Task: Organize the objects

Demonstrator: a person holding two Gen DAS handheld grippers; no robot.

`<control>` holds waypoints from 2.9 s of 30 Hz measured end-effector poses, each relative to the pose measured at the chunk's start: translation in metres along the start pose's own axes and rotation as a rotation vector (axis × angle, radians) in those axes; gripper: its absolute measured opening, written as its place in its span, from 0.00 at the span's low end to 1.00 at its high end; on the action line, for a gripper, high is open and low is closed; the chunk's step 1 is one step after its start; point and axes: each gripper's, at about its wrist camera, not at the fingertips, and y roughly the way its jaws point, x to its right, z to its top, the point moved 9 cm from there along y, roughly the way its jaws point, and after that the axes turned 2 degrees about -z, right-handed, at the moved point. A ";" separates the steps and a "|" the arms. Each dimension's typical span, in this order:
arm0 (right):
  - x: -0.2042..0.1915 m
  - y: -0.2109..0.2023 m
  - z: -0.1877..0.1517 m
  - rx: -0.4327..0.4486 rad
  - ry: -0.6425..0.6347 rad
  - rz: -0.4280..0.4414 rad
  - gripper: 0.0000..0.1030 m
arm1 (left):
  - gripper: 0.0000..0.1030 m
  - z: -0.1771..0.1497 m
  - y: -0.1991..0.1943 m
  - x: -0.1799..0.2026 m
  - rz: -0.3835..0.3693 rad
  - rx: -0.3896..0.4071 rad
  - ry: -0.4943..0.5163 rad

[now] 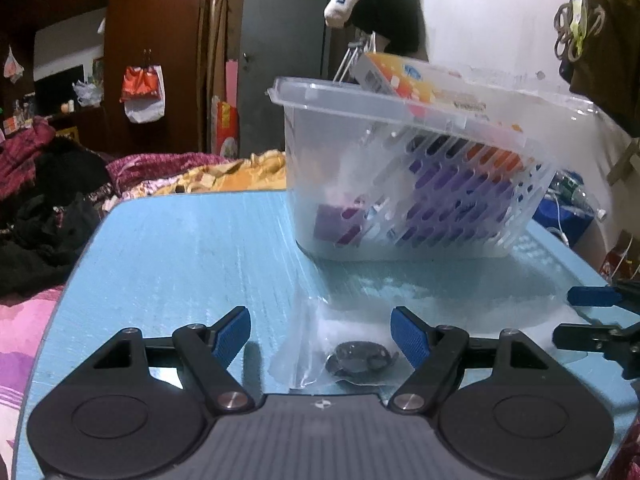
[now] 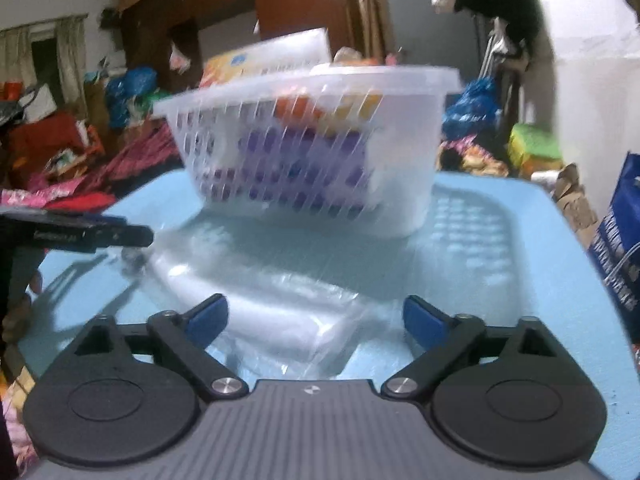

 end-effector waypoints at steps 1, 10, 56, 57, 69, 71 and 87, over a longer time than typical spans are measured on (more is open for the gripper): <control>0.000 0.000 0.001 0.001 0.003 0.010 0.87 | 0.78 0.000 0.001 0.001 -0.005 -0.006 -0.002; -0.013 -0.006 -0.005 0.021 -0.062 0.060 0.61 | 0.51 -0.006 0.002 0.017 -0.045 -0.034 0.040; 0.052 0.034 0.203 0.137 -0.062 -0.166 0.55 | 0.29 0.203 0.043 0.027 0.090 0.224 -0.049; 0.054 0.032 0.203 0.138 -0.055 -0.163 0.59 | 0.41 0.203 0.040 0.028 0.081 0.229 -0.045; 0.047 -0.031 0.194 0.342 -0.077 -0.181 1.00 | 0.84 0.197 -0.042 0.040 0.092 0.431 0.032; 0.044 -0.044 0.182 0.354 -0.051 -0.153 1.00 | 0.90 0.182 -0.061 0.044 0.050 0.455 0.029; -0.004 -0.083 0.098 0.335 -0.075 -0.113 1.00 | 0.97 0.072 -0.114 0.071 0.015 0.383 0.046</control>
